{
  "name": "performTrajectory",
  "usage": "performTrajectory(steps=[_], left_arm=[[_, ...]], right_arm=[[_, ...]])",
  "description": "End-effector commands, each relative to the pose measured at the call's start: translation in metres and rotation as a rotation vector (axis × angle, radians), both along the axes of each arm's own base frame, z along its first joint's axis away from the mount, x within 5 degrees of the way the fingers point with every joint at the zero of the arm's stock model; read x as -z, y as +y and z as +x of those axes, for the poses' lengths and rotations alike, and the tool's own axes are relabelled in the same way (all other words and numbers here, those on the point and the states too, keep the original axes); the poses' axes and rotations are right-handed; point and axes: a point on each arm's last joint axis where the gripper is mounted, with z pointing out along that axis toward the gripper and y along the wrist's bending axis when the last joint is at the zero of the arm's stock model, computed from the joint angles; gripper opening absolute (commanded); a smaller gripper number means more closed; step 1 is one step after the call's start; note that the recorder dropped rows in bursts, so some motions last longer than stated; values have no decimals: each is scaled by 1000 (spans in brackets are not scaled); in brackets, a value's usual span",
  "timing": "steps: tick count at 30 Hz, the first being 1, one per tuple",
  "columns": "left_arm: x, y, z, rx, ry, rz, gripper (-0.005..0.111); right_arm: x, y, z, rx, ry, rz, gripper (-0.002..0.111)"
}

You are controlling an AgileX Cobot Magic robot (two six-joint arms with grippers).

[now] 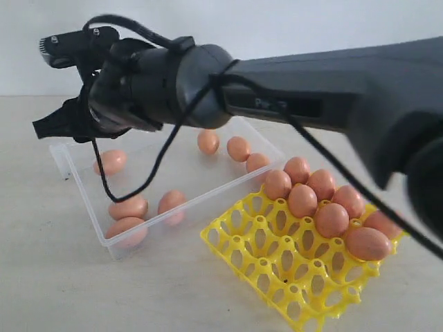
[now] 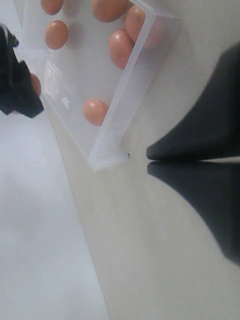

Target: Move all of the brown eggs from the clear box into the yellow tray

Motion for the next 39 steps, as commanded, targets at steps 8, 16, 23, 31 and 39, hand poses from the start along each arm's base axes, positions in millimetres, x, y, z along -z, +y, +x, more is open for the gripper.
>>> performTrajectory(steps=[8,16,23,31,39], left_arm=[[-1,0,0,1,-10,-8,-4],[-1,0,0,1,-10,-8,-4],[-1,0,0,1,-10,-8,-4],[-2,-4,0,12,-11,-143,-4],[-3,-8,0,22,3,-299,-4]], right_arm=[[-26,-181,-79,360,-250,38,0],[-28,-274,-39,-16,-42,45,0],[-57,-349,-2,-398,75,488,0],[-9,-317,6,-542,172,433,0],[42,-265,-2,-675,347,446,0]])
